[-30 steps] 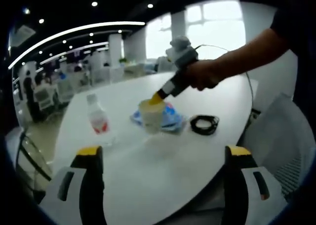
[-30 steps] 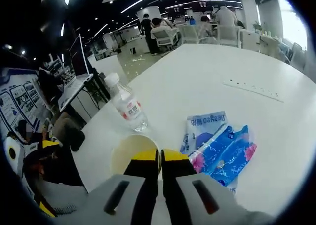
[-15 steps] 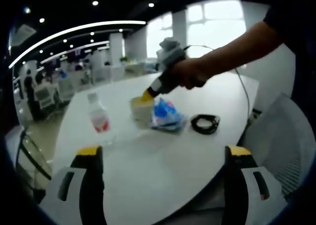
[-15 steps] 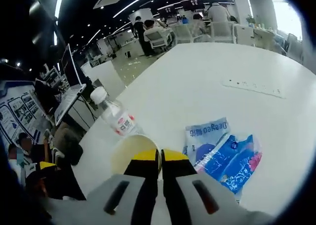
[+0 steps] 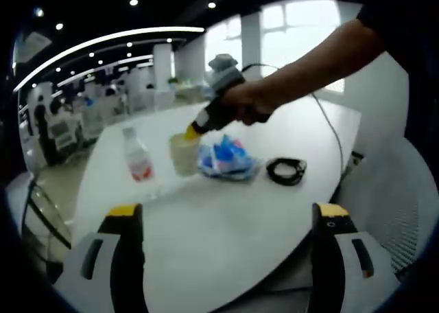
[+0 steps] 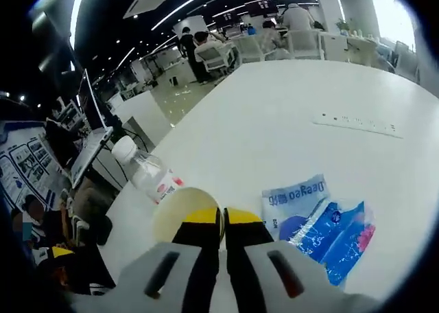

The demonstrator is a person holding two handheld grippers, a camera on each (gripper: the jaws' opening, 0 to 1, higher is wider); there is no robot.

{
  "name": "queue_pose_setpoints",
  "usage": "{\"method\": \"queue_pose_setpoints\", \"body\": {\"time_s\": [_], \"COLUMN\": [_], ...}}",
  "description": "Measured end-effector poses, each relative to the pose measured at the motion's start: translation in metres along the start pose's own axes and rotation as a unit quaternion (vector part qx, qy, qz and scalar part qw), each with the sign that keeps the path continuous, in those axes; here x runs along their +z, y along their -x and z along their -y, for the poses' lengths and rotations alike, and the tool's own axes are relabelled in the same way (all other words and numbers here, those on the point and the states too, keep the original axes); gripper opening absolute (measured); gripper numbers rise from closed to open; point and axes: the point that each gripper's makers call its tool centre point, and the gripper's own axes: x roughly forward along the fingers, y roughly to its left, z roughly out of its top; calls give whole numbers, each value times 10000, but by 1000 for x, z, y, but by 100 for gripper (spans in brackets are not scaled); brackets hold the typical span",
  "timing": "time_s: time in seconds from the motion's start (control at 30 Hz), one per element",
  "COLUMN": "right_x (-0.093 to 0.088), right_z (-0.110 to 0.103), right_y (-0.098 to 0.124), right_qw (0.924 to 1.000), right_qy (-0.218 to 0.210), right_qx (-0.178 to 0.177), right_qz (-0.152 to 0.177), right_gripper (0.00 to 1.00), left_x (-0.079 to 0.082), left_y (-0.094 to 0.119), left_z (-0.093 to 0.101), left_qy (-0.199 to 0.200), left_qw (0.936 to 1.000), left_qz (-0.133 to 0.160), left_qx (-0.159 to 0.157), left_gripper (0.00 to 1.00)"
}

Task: Arrange the tabletop items into an orderly group along one side of the table until the central work area is clear of visible clutter.

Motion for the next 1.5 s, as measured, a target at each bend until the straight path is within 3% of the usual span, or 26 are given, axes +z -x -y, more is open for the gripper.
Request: {"method": "queue_pose_setpoints", "body": {"time_s": [0.4,0.93,1.5], "right_x": [2,-12,-8], "right_z": [-3,6,4], "right_y": [-19,-40,-53], "right_qw": [9996,9997,9997], "right_qy": [272,133,93], "right_qx": [-65,-114,-100], "right_qz": [-45,-166,-202], "right_gripper": [0,1,1], "left_x": [-1,-4,-6], "left_y": [1,0,-1], "left_z": [-2,-1,-2], "left_qy": [31,67,89], "left_qw": [10000,10000,9998], "left_qz": [-9,-59,-153], "left_qx": [38,3,12], "left_gripper": [99,98,97]}}
